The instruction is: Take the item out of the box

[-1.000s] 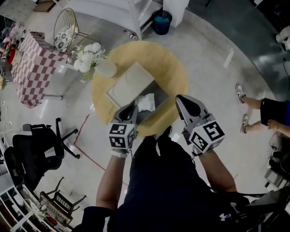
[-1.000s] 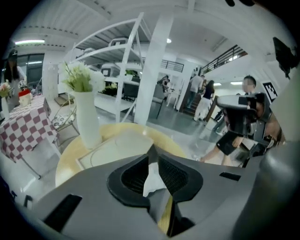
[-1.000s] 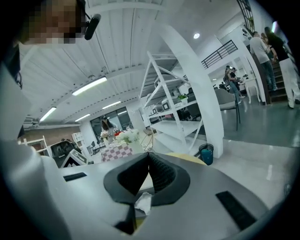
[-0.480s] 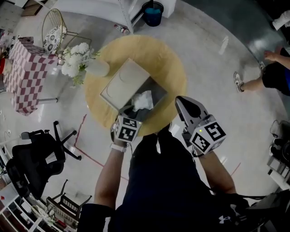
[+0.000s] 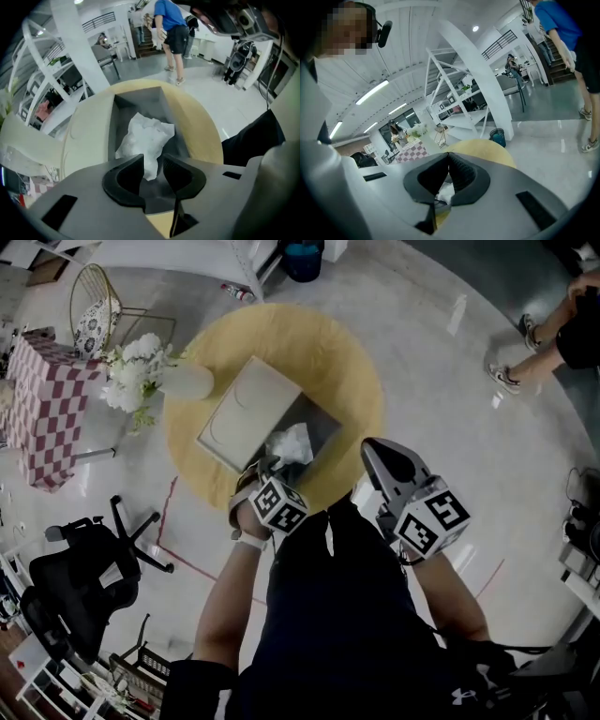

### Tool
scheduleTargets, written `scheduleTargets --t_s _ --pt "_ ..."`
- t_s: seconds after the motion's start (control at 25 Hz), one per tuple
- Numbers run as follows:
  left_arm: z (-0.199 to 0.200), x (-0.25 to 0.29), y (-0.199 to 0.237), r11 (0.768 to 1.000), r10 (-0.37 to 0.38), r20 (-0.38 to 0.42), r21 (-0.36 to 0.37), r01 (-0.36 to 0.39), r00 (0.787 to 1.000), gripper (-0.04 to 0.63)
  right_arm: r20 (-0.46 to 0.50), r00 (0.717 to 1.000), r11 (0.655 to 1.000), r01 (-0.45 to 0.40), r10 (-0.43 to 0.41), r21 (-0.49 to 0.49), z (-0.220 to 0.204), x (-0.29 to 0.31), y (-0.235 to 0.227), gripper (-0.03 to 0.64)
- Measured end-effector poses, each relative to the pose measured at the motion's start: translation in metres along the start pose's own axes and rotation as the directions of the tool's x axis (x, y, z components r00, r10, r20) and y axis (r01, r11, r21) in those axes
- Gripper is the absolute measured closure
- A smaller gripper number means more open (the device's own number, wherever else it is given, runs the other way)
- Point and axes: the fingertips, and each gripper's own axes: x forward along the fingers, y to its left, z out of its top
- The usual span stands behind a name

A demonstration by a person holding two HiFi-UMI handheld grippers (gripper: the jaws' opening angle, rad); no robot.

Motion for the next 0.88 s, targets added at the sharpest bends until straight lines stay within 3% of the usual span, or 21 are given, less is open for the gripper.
scheduleTargets --t_s 0.32,0.64,0.88 --pt "-0.001 0.016 -0.007 0.975 0.044 -0.044 0.219 -0.033 0.998 0.462 0.012 1.000 0.998 0.025 -0.025 0.057 -0.005 -0.005 -0.009 0.604" --pt "-0.003 0.031 -0.005 0.960 0.064 -0.054 0.277 -0.047 0.996 0.486 0.019 0.999 0.995 0.042 -0.044 0.094 -0.007 -0.008 -0.014 0.604" --pt "-0.002 0.028 -0.004 0.967 0.061 -0.041 0.252 -0.048 0.997 0.532 0.026 0.998 0.991 0.047 -0.051 0.122 -0.007 -0.010 -0.014 0.604"
